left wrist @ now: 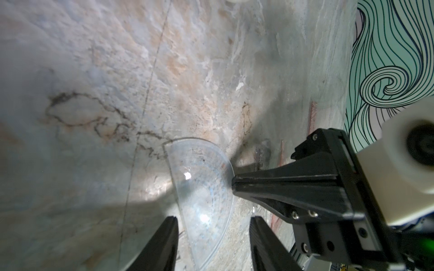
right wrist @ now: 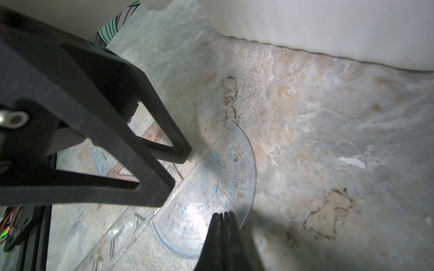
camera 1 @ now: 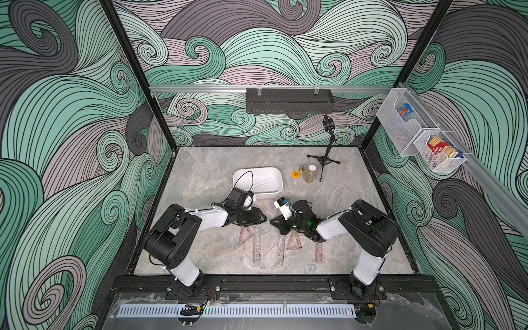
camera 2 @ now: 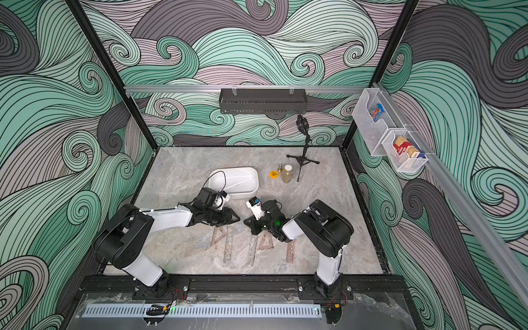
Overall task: Put the scattered rulers into the storage box
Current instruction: Pick up the ruler from the center of the board.
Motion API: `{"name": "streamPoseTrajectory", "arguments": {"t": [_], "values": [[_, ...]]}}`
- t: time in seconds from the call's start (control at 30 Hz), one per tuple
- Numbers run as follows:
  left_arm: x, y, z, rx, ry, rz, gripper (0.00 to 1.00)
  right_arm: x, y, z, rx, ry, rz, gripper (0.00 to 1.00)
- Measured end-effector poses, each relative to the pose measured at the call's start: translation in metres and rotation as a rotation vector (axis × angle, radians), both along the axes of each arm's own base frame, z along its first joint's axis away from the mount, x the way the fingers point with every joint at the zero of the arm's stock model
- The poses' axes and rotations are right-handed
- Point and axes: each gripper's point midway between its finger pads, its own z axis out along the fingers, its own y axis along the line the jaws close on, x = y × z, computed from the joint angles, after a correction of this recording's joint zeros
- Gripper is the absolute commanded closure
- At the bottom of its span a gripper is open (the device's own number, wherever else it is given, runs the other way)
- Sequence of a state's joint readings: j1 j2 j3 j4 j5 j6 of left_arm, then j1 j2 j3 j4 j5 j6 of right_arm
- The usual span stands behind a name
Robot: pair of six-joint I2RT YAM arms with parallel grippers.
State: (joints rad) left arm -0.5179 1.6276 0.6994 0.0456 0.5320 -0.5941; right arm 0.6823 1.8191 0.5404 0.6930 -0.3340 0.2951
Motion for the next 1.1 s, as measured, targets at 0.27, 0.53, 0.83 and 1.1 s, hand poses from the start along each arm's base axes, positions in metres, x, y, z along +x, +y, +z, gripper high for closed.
{"name": "streamPoseTrajectory", "arguments": {"t": [0.27,0.53,0.83,1.1], "values": [[-0.001,-0.003,-0.005,-0.008,0.010,-0.008,0.46,0.001,-0.002,-0.001,-0.004,-0.003,-0.008,1.00],[0.001,-0.007,-0.005,-0.030,0.008,-0.016,0.46,0.002,-0.004,-0.003,-0.010,-0.001,-0.020,1.00],[-0.002,-0.015,-0.007,-0.058,0.031,-0.022,0.64,0.002,-0.004,-0.002,-0.006,-0.002,-0.020,1.00],[-0.004,-0.018,-0.006,-0.079,0.048,-0.030,0.99,0.000,-0.007,0.000,-0.013,0.014,-0.022,1.00]]}}
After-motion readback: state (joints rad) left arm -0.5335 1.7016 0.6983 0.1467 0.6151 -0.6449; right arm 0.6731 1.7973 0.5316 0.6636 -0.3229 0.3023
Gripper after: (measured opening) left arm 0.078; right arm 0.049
